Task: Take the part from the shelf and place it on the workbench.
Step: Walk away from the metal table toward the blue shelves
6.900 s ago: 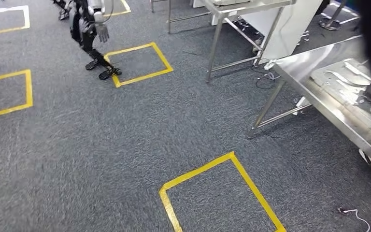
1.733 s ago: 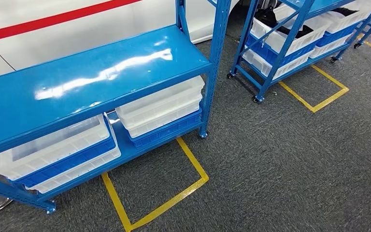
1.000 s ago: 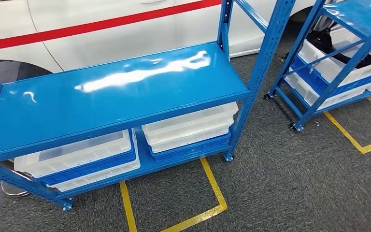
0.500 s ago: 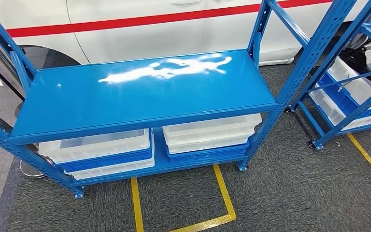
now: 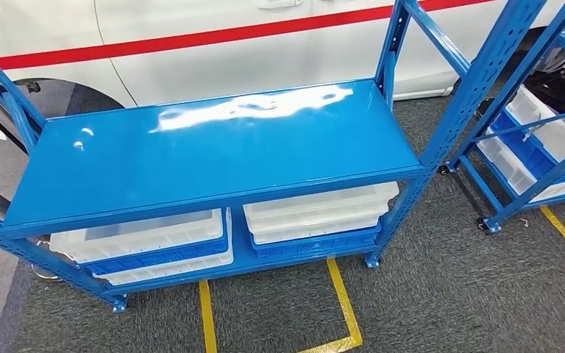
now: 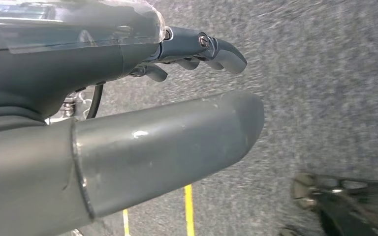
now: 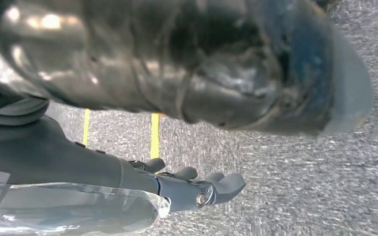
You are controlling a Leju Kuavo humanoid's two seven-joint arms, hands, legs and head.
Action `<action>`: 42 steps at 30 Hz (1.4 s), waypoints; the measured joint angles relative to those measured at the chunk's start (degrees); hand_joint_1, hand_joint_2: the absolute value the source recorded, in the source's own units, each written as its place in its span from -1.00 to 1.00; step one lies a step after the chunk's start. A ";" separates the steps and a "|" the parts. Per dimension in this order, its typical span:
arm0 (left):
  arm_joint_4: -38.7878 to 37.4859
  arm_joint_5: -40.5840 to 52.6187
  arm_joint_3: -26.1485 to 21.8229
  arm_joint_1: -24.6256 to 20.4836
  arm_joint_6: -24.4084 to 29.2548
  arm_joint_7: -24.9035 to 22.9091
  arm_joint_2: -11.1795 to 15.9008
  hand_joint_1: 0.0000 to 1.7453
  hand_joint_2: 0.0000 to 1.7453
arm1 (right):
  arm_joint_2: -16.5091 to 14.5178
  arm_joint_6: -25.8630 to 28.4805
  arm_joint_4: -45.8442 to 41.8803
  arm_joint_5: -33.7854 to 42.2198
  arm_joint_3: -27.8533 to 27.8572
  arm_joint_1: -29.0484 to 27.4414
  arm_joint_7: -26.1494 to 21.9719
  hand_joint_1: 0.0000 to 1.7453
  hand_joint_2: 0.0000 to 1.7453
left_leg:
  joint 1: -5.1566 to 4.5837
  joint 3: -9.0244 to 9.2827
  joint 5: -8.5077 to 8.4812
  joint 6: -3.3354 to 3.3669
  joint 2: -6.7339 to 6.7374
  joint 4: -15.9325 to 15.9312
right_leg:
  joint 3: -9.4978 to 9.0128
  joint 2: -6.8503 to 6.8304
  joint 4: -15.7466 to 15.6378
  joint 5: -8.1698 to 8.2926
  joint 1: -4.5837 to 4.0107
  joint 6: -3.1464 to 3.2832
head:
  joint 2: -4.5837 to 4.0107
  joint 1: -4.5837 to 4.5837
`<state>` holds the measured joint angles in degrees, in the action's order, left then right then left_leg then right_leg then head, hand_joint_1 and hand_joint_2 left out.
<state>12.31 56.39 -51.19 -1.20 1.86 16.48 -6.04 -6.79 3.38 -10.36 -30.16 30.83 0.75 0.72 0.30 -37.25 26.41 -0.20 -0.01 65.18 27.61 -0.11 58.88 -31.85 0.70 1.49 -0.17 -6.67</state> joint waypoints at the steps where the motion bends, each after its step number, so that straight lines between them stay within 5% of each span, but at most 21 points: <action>1: 0.00 -0.01 -0.06 0.00 0.00 0.00 0.02 -1.00 -1.00 | -0.03 0.01 0.02 0.00 0.01 0.01 -0.02 -1.00 -1.00 | -0.24 1.20 -1.06 0.51 0.04 -2.92 | -0.41 0.02 -0.08 -0.49 -0.03 -0.28 | 0.01 0.00; 6: 0.00 -0.02 -0.27 0.00 -0.02 -0.04 0.03 -1.00 -1.00 | -0.10 -0.01 0.03 0.00 0.01 0.38 -0.04 -1.00 -1.00 | -0.47 4.44 -0.06 2.47 -0.04 -7.15 | -1.61 -0.05 1.41 -0.30 0.04 -2.02 | 0.00 0.00; 8: 0.00 -0.02 -0.33 0.00 -0.04 -0.06 0.01 -1.00 -1.00 | -0.09 0.00 0.02 0.00 0.01 0.43 -0.04 -1.00 -1.00 | -0.23 6.20 0.39 3.01 -0.12 -8.01 | 1.54 0.09 6.89 -0.77 0.09 -2.38 | 0.01 -0.01; 10: 0.00 -0.02 -0.39 -0.05 -0.04 -0.07 0.01 -1.00 -1.00 | -0.09 0.01 0.02 0.00 0.01 0.39 -0.04 -1.00 -1.00 | -0.21 7.42 1.13 3.28 -0.14 -8.19 | 6.74 0.14 13.48 -3.56 0.15 -2.69 | 0.02 -0.03; 12: 0.00 -0.01 -0.50 -0.06 -0.01 -0.07 0.01 -1.00 -1.00 | -0.09 0.00 0.02 0.00 0.01 0.30 0.02 -1.00 -1.00 | -0.17 8.92 2.20 3.15 -0.28 -8.18 | 10.35 0.12 15.49 -6.47 0.21 -2.89 | 0.02 -0.03; 13: 0.00 0.01 -0.57 -0.04 0.02 -0.07 -0.01 -1.00 -1.00 | -0.08 -0.01 0.02 0.00 0.01 0.23 0.08 -1.00 -1.00 | -0.14 9.84 2.90 3.00 -0.38 -8.18 | 10.99 0.11 14.12 -6.37 0.22 -2.94 | 0.02 -0.03; 14: 0.00 0.09 -0.63 -0.01 0.04 -0.07 -0.03 -1.00 -1.00 | -0.05 -0.03 0.02 -0.01 0.02 0.15 0.15 -1.00 -1.00 | -0.11 10.78 3.62 2.81 -0.46 -8.18 | 11.04 0.10 11.50 -4.55 0.23 -2.95 | 0.02 -0.04; 16: -0.01 0.35 -0.72 0.08 0.14 -0.14 -0.09 -1.00 -1.00 | 0.00 -0.09 0.04 -0.05 0.10 -0.15 0.22 -1.00 -1.00 | -0.19 12.19 5.14 2.28 -0.56 -7.95 | 10.74 0.06 5.40 2.48 0.11 -2.64 | 0.01 -0.05; 18: -0.02 0.64 -0.77 -0.08 0.32 -0.30 -0.12 -1.00 -1.00 | 0.02 -0.15 0.06 -0.16 0.26 -0.19 0.22 -1.00 -1.00 | -0.41 12.86 6.47 1.61 -0.62 -7.51 | 10.55 0.11 2.75 7.17 -0.07 -1.91 | 0.00 -0.04; 22: -0.02 1.09 -0.81 -0.38 0.32 -0.50 -0.17 -1.00 -1.00 | -0.02 -0.17 0.04 -0.56 0.46 0.05 0.23 -1.00 -1.00 | -0.34 12.52 7.23 0.52 -0.48 -5.21 | 9.44 0.20 2.18 7.24 0.09 -0.54 | 0.01 -0.03; 26: -0.02 1.23 -0.82 -0.42 0.28 -0.44 -0.19 -1.00 -1.00 | -0.03 -0.18 0.04 -0.83 0.90 0.20 0.22 -1.00 -1.00 | 0.12 5.57 13.02 -0.55 -0.32 6.47 | 8.64 0.15 1.69 6.46 0.13 0.12 | 0.01 -0.02; 27: -0.02 1.23 -0.84 -0.36 0.29 -0.42 -0.18 -1.00 -1.00 | -0.03 -0.19 0.04 -0.83 0.98 0.21 0.22 -1.00 -1.00 | 0.19 4.30 13.16 -0.66 -0.32 7.69 | 8.43 0.16 1.69 6.26 0.12 0.12 | 0.00 -0.01; 28: -0.02 1.23 -0.85 -0.29 0.29 -0.40 -0.18 -1.00 -1.00 | -0.03 -0.19 0.04 -0.83 1.02 0.21 0.22 -1.00 -1.00 | 0.24 3.94 12.04 -0.68 -0.32 6.98 | 8.14 0.17 1.70 6.08 0.11 0.09 | 0.01 -0.02; 31: -0.02 1.23 -0.85 -0.18 0.29 -0.39 -0.18 -1.00 -1.00 | -0.06 -0.19 0.04 -0.83 1.07 0.19 0.22 -1.00 -1.00 | 0.14 6.53 5.39 -0.14 -0.28 -2.88 | 7.24 0.20 1.68 5.67 0.09 -0.25 | 0.01 -0.02; 33: -0.02 1.23 -0.85 -0.23 0.30 -0.37 -0.16 -1.00 -1.00 | -0.07 -0.19 0.04 -0.83 1.10 0.22 0.23 -1.00 -1.00 | -0.16 7.16 4.47 0.46 -0.24 -6.10 | 7.17 0.21 1.66 5.65 0.03 -0.78 | 0.01 -0.02; 37: -0.02 1.23 -0.87 -0.15 0.31 -0.31 -0.16 -1.00 -1.00 | -0.06 -0.19 0.04 -0.83 1.17 0.29 0.22 -1.00 -1.00 | 0.03 7.38 2.43 1.96 -0.14 -7.00 | 7.22 0.28 2.39 4.82 -0.16 -2.11 | 0.01 -0.04; 41: -0.02 1.23 -0.88 -0.17 0.31 -0.26 -0.21 -1.00 -1.00 | -0.05 -0.19 0.04 -0.83 1.27 0.26 0.23 -1.00 -1.00 | 0.10 7.28 1.69 2.79 0.03 -7.52 | 12.63 0.24 14.34 -1.80 -0.02 -2.62 | 0.01 -0.05; 42: -0.02 1.23 -0.89 -0.15 0.31 -0.26 -0.21 -1.00 -1.00 | -0.06 -0.19 0.04 -0.83 1.27 0.24 0.23 -1.00 -1.00 | 0.03 7.23 1.71 2.79 0.05 -7.45 | 13.56 0.21 16.40 -2.23 0.02 -2.70 | 0.01 -0.05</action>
<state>12.28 57.62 -52.07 -1.35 2.16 16.22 -6.25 -6.85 3.19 -10.32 -30.99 32.11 0.99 0.96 0.32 -30.01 28.12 2.59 0.05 57.73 41.16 0.10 75.28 -34.08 0.72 -1.21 -0.16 -6.72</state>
